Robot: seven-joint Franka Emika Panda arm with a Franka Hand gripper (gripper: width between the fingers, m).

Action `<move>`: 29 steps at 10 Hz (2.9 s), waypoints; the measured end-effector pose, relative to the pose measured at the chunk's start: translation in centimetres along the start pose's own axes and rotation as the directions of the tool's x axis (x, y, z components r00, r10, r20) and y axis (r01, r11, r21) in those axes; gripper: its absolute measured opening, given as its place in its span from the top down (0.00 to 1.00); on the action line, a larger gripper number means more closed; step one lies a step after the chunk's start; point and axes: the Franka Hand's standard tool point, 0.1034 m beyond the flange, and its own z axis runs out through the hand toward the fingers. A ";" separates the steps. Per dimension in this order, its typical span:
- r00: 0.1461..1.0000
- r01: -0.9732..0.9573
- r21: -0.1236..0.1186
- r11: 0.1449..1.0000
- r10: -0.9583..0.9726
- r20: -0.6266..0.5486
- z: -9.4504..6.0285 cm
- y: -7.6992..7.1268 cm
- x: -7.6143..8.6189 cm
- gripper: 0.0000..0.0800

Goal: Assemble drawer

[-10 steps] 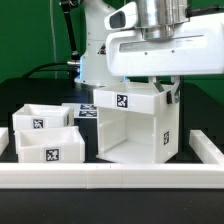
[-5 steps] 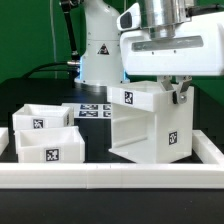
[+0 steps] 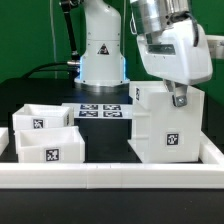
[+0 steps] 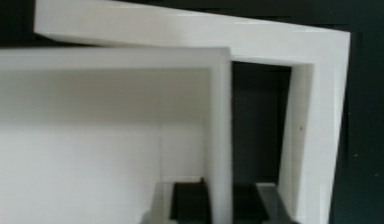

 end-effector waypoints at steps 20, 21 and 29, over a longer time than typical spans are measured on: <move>0.978 0.205 0.019 0.979 -0.205 0.022 -1.5 -3.4 -0.9 0.21; 0.946 0.322 0.020 0.946 -0.323 0.023 -2.9 -2.9 -0.7 0.19; 0.649 0.761 -0.092 0.642 -0.752 0.119 -5.7 -0.1 0.3 0.19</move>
Offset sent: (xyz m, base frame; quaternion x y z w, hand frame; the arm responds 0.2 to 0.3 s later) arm 0.0359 0.0000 -0.0022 -0.0018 0.0056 0.0194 0.9998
